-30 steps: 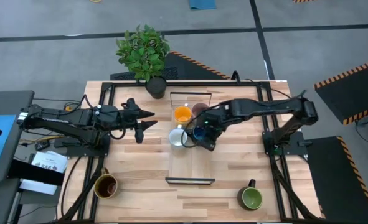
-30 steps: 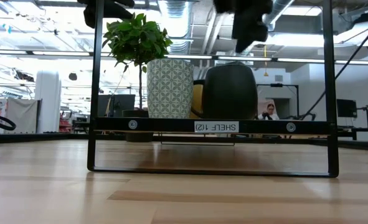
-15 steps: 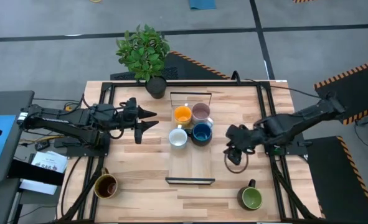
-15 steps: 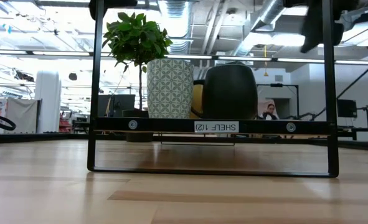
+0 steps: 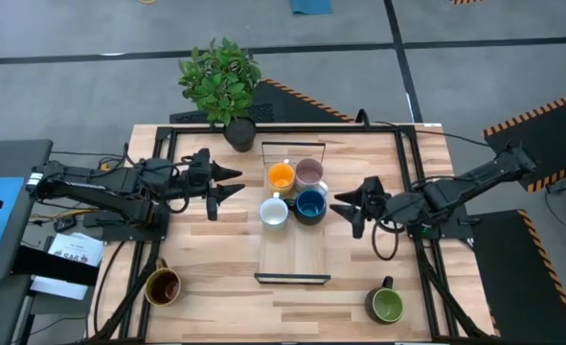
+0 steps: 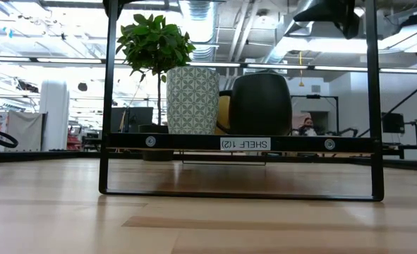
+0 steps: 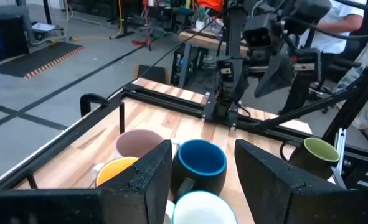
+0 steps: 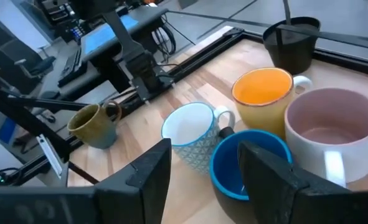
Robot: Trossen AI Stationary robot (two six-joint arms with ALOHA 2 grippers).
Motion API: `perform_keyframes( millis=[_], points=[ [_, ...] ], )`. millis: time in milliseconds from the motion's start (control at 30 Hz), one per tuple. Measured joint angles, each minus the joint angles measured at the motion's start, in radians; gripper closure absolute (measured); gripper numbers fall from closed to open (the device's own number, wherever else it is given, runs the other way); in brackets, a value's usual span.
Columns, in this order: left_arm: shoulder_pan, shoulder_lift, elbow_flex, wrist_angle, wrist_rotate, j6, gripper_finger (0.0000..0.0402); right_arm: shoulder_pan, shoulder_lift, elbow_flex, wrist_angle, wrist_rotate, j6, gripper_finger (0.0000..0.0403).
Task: Place coffee mugs
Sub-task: Put the brown green mug on the shelf
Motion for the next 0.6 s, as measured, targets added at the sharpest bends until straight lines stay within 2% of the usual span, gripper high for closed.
perform_keyframes(
  millis=[100,167,233,300,467,600],
  points=[
    [0.000,0.000,0.003,0.004,0.017,-0.034,0.0241,-0.008,0.001,0.000,-0.008,-0.002,0.000,0.0193],
    [-0.006,0.000,0.026,-0.061,0.104,-0.057,0.0241,-0.013,0.001,0.000,-0.007,-0.003,0.000,0.0193],
    [-0.029,0.000,0.078,-0.221,0.204,-0.062,0.0241,-0.014,0.001,0.000,-0.008,-0.004,0.000,0.0193],
    [-0.069,0.016,0.144,-0.407,0.252,-0.100,0.0241,-0.017,0.001,0.000,-0.008,-0.004,0.000,0.0193],
    [-0.238,0.104,0.305,-0.804,0.309,-0.137,0.0241,-0.027,0.001,0.000,-0.010,-0.007,-0.001,0.0193],
    [-0.404,0.216,0.382,-1.104,0.314,-0.135,0.0241,-0.044,0.001,0.000,-0.013,-0.008,0.000,0.0193]
  ],
)
